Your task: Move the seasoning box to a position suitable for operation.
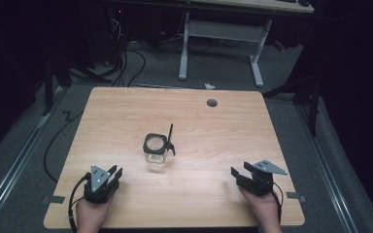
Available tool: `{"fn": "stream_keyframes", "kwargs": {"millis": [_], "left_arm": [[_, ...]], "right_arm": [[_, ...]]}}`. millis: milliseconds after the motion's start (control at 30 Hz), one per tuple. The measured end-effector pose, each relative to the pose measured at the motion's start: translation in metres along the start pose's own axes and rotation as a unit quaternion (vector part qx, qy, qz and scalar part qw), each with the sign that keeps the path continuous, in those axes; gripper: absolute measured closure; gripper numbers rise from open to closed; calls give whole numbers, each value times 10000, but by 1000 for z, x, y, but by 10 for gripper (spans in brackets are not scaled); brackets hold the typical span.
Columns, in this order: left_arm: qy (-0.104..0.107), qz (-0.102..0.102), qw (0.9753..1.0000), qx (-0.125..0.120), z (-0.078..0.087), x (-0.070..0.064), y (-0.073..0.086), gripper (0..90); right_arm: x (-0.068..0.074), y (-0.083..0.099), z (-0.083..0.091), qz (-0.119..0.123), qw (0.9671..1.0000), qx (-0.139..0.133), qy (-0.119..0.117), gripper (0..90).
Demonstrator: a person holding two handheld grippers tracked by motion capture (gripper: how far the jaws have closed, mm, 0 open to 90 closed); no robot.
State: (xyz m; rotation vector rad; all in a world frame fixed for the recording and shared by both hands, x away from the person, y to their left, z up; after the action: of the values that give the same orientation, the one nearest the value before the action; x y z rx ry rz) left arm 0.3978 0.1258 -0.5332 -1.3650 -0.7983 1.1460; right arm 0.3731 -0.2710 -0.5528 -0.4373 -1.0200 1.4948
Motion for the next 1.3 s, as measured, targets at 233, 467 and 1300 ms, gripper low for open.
{"fn": "stream_keyframes", "kwargs": {"millis": [233, 467, 1300], "left_arm": [[-39, 101, 9998, 157, 1, 6, 7, 811], [62, 80, 9999, 109, 0, 3, 7, 824], [100, 63, 9994, 313, -54, -12, -9, 900]], "right_arm": [[0, 7, -8, 80, 9998, 43, 176, 431], [-2, 6, -9, 69, 9998, -65, 180, 435], [9, 12, -7, 401, 9989, 183, -162, 666]]}}
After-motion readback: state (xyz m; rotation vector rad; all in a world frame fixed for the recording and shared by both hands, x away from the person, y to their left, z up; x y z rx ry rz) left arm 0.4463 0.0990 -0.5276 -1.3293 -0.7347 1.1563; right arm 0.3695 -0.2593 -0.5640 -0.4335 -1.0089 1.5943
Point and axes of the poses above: each handheld gripper's, and its own axes: z roughly backward along the jaws, y roughly out of its underside, x roughly to its left, the point moved 8 cm from there along -z, roughly forward along the jaws, and after that the axes turned 12 degrees about -z, right-handed, at the moved point
